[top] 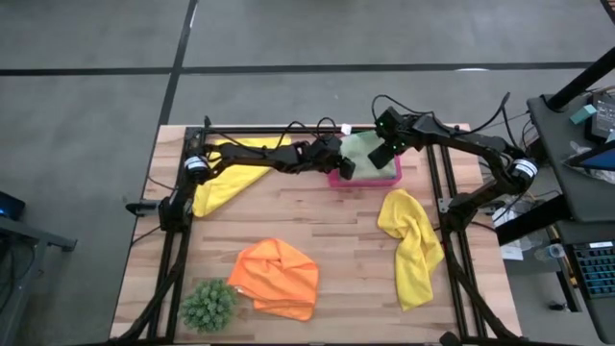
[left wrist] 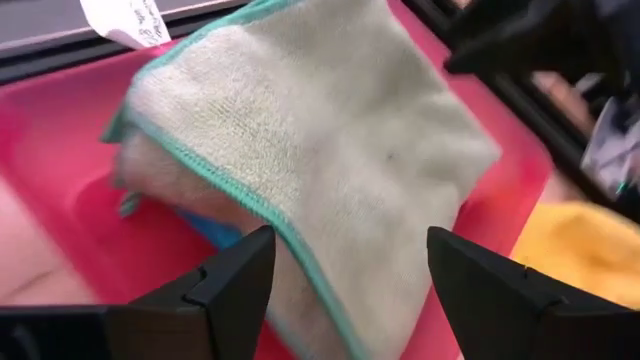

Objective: Fold microfiber towels
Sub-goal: Put the folded green microfiber cloth into the red bin

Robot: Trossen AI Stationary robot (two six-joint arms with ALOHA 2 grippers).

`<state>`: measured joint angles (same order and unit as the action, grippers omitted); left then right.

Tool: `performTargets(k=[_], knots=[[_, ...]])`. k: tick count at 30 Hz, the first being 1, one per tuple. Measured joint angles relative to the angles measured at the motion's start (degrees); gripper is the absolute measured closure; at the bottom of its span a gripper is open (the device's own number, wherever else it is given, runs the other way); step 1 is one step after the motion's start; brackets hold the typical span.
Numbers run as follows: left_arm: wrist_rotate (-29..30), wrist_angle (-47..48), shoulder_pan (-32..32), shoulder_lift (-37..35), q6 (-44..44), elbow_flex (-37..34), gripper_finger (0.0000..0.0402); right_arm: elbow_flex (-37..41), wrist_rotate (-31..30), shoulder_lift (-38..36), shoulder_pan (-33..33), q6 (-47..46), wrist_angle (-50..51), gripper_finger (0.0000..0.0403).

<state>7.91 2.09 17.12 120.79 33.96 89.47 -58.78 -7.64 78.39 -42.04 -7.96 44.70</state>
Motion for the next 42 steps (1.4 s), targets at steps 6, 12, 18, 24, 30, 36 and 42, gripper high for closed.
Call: performTargets(k=[6, 12, 18, 24, 30, 36, 42], knots=[[0.1, 9.4, 0.0, -3.8, -7.9, -0.1, 0.0157, -0.8, 0.5, -0.3, 0.3, 1.2, -2.2, 0.0289], [0.2, 12.4, -0.8, -8.0, -14.0, -1.8, 0.0157, 1.4, 1.9, 0.4, 1.2, 3.9, -13.2, 0.0328], [0.2, 12.5, -3.2, -8.6, -20.3, -1.9, 0.0157, 1.5, 0.0, 3.7, 0.1, 6.5, -16.1, 0.0387], [1.4, 12.5, -4.9, -8.6, -22.8, -1.9, 0.0157, 1.6, -7.1, 10.6, -0.3, 6.5, -17.4, 0.0394], [2.0, 12.2, -5.1, -9.2, -24.3, -2.0, 0.0157, 1.7, -7.0, 15.5, 0.2, 6.5, -15.8, 0.0394], [3.2, 11.9, -5.1, -9.2, -26.6, -2.0, 0.0157, 1.3, -7.4, 12.5, 0.1, 5.8, -14.6, 0.0394], [3.1, 11.5, -5.0, -9.2, -30.2, -2.0, 0.0163, 1.2, -5.4, 4.7, 0.3, 4.3, -13.7, 0.0394]])
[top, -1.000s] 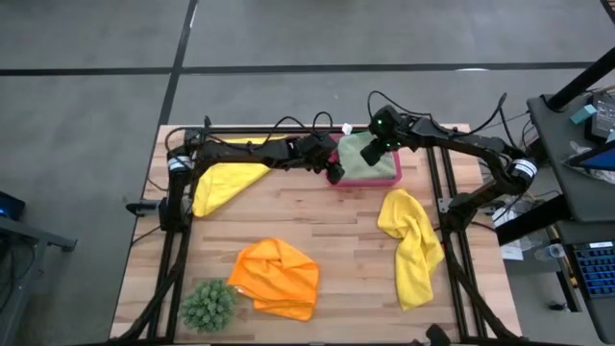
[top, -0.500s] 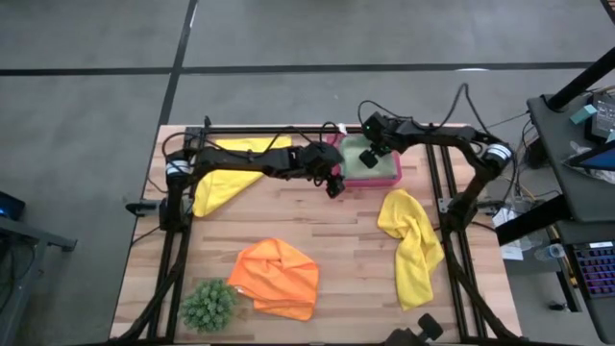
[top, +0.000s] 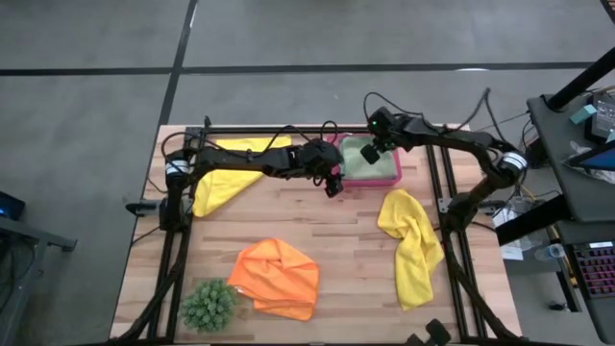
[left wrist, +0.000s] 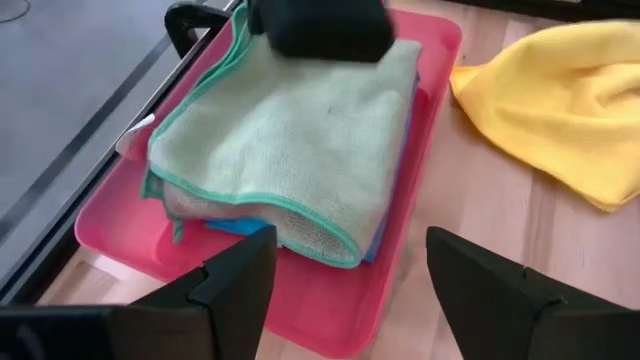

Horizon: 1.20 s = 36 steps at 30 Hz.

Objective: Fold microfiber towels
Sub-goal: Put the folded green microfiber cloth into the red bin

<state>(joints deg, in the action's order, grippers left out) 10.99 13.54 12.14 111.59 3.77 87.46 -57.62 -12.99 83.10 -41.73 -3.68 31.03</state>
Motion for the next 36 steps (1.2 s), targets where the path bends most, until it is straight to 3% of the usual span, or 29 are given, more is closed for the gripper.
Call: performTargets(k=[6, 13, 20, 28, 36], knots=[[-0.1, 0.2, 0.1, 0.0, -1.9, 0.0, 0.0214, 0.7, 11.6, -4.4, 2.8, -1.7, -5.0, 0.0394], [-0.4, 0.5, 0.2, 0.8, -3.1, -1.4, 0.0309, 0.8, 12.1, -0.3, 5.2, -1.6, -17.6, 0.0394], [-0.4, -0.5, 0.2, -2.3, -2.8, -6.0, 0.0392, 0.1, 11.7, 9.1, 5.0, -1.2, -21.6, 0.0394], [-0.4, -4.1, 0.1, -9.7, -2.7, -12.5, 0.0394, -3.4, 9.9, 17.3, 5.0, -1.0, -23.2, 0.0394], [-0.2, -12.2, -0.3, -16.3, -2.7, -20.5, 0.0394, -6.3, 9.1, 13.5, 5.0, 0.3, -17.3, 0.0394]])
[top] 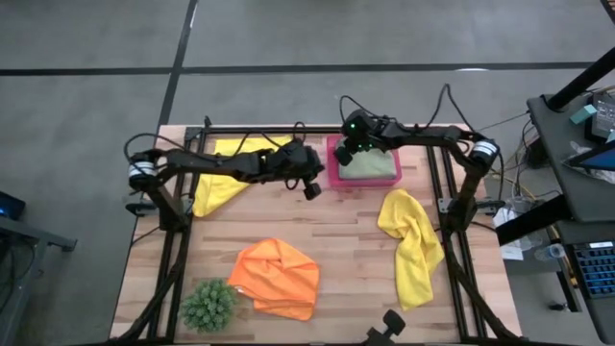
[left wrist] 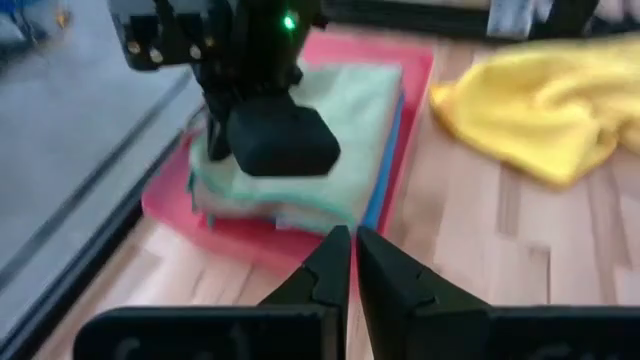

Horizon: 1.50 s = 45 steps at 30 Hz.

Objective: Fold microfiber towels
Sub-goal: Put the folded green microfiber cloth into the red bin

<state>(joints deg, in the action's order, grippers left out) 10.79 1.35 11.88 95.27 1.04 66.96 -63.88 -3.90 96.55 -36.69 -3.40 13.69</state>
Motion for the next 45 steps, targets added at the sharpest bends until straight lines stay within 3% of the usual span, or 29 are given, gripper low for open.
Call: performTargets(k=[5, 9, 17, 32, 39, 45], knots=[[0.0, -2.5, 0.0, -1.0, 0.0, -2.8, 0.0394, 0.2, 3.7, -3.9, 1.6, -1.2, 6.6, 0.0394], [0.0, -5.9, 0.0, -0.8, -0.1, -4.1, 0.0394, 2.9, 5.5, -5.2, 3.4, -2.9, 5.5, 0.0394], [0.0, -6.9, 0.0, -0.7, -0.2, -4.6, 0.0394, 6.5, 5.5, -0.5, 4.2, -5.1, 0.5, 0.0394], [-0.1, -6.9, 0.0, -0.7, -0.1, -4.6, 0.0394, 1.3, 5.3, -3.5, 2.7, -1.9, -1.0, 0.0394], [-0.3, -6.9, 0.0, -0.7, 0.0, -4.6, 0.0394, 1.6, -0.2, -1.4, 2.2, 0.1, -4.8, 0.0394], [-7.0, -6.8, 0.0, -0.7, 0.1, -1.9, 0.0400, 1.1, -0.1, -9.2, 2.1, 1.9, 5.0, 0.0394]])
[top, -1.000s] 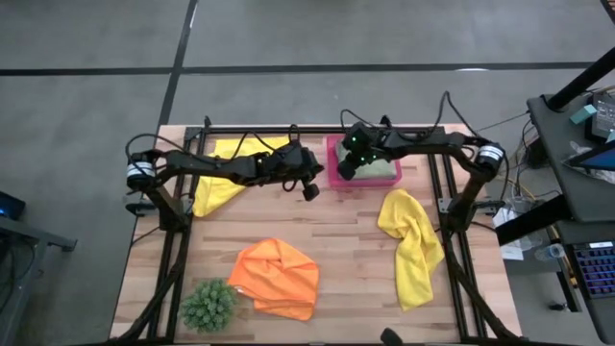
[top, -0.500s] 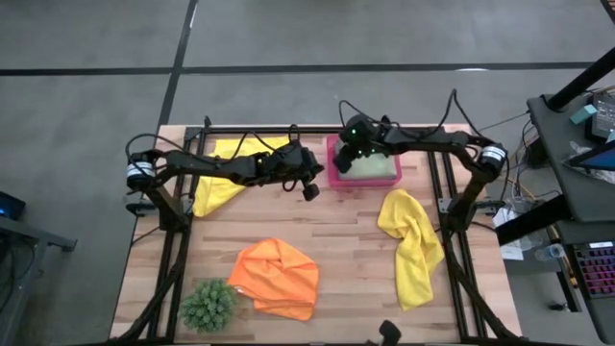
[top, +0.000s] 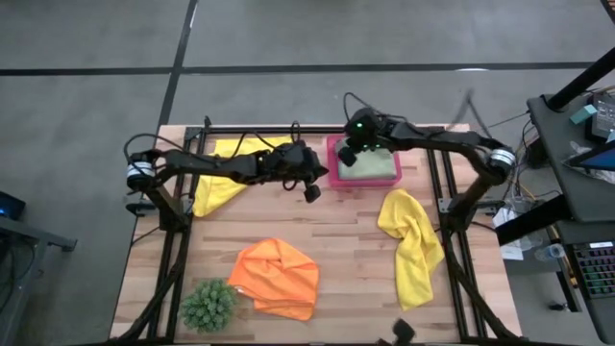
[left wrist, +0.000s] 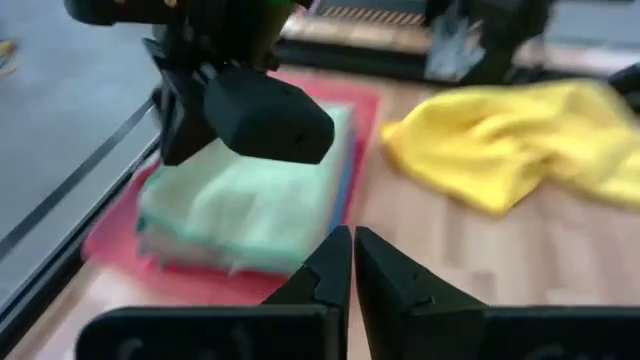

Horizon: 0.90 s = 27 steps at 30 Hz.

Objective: Fold microfiber towels
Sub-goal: Put the folded green microfiber cloth into the red bin

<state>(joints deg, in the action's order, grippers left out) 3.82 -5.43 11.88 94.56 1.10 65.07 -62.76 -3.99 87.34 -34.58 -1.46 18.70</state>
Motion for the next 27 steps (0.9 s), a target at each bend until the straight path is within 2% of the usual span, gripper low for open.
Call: performTargets(k=[4, 8, 17, 27], knots=[[-1.3, 0.5, 0.6, 2.6, -1.9, 5.4, 0.0401, 0.4, 1.0, -6.7, -1.5, -4.1, 13.2, 0.0394], [-3.3, 0.5, 1.4, 9.1, -4.4, 13.2, 0.0401, 1.7, 1.1, -11.1, -1.5, -8.5, 18.5, 0.0394], [-4.4, 5.4, 3.1, 25.6, -4.5, 29.7, 0.0401, 6.3, 1.0, -14.5, -1.8, -12.6, 18.4, 0.0394], [-5.1, 5.8, 4.9, 35.0, -1.4, 33.5, 0.0402, 13.8, -0.6, -14.5, -2.2, -16.8, 16.9, 0.0394]])
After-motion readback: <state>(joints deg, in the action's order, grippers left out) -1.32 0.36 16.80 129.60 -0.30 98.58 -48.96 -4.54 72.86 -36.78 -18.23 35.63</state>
